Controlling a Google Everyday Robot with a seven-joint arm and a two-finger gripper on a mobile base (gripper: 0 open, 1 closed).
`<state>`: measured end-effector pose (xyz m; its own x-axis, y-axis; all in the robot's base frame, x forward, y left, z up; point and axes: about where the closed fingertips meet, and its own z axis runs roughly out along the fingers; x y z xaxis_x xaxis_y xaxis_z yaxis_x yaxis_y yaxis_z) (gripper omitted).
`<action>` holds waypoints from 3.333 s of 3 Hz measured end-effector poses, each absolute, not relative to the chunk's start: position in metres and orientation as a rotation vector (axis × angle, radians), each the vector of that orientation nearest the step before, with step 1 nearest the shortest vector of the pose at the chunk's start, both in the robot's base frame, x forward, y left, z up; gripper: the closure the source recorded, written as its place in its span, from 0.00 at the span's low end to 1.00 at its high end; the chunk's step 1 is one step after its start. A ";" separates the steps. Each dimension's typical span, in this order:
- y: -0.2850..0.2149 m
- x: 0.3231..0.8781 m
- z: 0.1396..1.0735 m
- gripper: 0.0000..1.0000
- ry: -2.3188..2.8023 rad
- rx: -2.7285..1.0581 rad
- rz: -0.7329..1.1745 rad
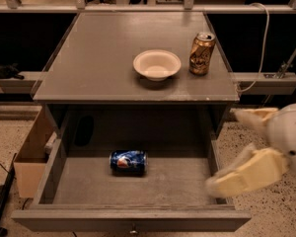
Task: Pick pepsi can from top drawer and place on counter
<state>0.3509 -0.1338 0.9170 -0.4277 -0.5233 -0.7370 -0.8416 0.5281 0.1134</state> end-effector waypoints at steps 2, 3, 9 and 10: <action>-0.044 0.340 0.843 0.00 2.082 -0.815 0.737; -0.044 0.340 0.843 0.00 2.082 -0.817 0.737; -0.041 0.443 0.769 0.00 2.062 -0.897 0.527; -0.036 0.445 0.761 0.00 2.060 -0.939 0.500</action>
Offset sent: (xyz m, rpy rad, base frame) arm -0.0131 0.1213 -0.1242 0.2518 0.0206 -0.2321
